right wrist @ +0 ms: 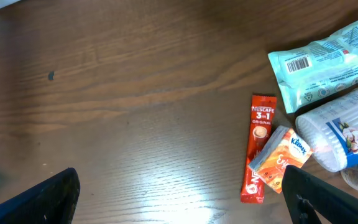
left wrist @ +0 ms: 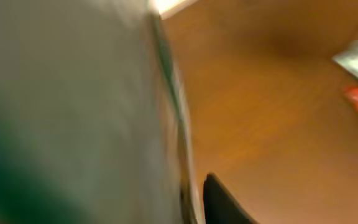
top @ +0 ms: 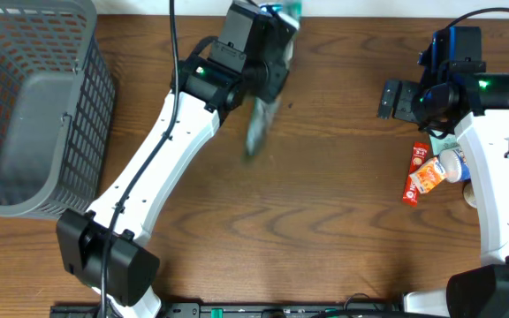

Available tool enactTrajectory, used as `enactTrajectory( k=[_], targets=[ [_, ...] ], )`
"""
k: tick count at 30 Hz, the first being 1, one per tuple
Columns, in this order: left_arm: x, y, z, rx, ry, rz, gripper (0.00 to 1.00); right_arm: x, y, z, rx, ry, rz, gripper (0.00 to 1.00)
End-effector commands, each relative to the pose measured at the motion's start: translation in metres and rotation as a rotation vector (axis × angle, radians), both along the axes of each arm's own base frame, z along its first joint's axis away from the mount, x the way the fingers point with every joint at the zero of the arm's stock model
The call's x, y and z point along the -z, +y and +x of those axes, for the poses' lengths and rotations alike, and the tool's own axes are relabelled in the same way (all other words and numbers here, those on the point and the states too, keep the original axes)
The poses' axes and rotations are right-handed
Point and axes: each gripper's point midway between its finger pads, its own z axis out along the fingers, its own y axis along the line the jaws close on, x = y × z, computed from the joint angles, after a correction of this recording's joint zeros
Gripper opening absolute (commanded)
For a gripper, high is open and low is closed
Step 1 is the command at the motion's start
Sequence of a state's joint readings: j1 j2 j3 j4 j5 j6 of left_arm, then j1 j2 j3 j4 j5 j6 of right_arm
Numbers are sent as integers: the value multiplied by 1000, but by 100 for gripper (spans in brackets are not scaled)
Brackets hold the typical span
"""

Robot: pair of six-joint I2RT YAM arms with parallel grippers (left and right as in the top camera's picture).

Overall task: Scan the item barcode
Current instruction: 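Lower the packet to the table center and open the left gripper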

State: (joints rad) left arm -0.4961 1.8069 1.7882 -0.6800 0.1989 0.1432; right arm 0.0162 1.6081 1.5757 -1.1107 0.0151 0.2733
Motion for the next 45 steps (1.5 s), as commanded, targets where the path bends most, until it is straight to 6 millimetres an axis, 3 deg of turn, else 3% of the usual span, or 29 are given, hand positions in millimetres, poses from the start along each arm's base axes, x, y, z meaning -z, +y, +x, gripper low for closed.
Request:
enactTrajectory(
  k=[1, 5, 9, 12, 17, 20, 24, 28, 33, 35, 38, 41, 45],
  targets=[
    [21, -42, -42, 68, 302, -230, 27, -5, -1, 2, -9, -12, -8, 99],
    [59, -61, -59, 4, 473, -264, 26, -5, -1, 2, -9, -12, -8, 99],
    [87, -96, -80, 112, 580, -305, 23, -5, -1, 2, -9, -12, -8, 99],
    [115, -101, -80, 92, 591, -244, 24, -5, -1, 2, -9, -12, -8, 99],
    [155, -68, -61, -83, 521, -37, 30, -5, -1, 2, -9, -12, -8, 99],
    [167, -29, -51, -215, 465, 126, 30, -5, -1, 2, -9, -12, -8, 99],
    [179, 40, -40, -399, 392, 371, 30, -5, -1, 2, -9, -12, -8, 99],
    [199, 55, -44, -421, 417, 389, 30, -5, -1, 2, -9, -12, -8, 99],
    [236, 61, -47, -428, 400, 368, 30, -5, -1, 2, -9, -12, -8, 99],
    [246, 55, -51, -411, 415, 330, 30, -5, -1, 2, -9, -12, -8, 99],
    [252, 25, -66, -311, 511, 193, 30, -5, -1, 2, -9, -12, -8, 99],
    [242, -18, -81, -169, 615, 6, 29, -5, -1, 2, -9, -12, -8, 99],
    [226, -54, -93, -33, 662, -139, 29, -5, -1, 2, -9, -12, -8, 99]
  ],
)
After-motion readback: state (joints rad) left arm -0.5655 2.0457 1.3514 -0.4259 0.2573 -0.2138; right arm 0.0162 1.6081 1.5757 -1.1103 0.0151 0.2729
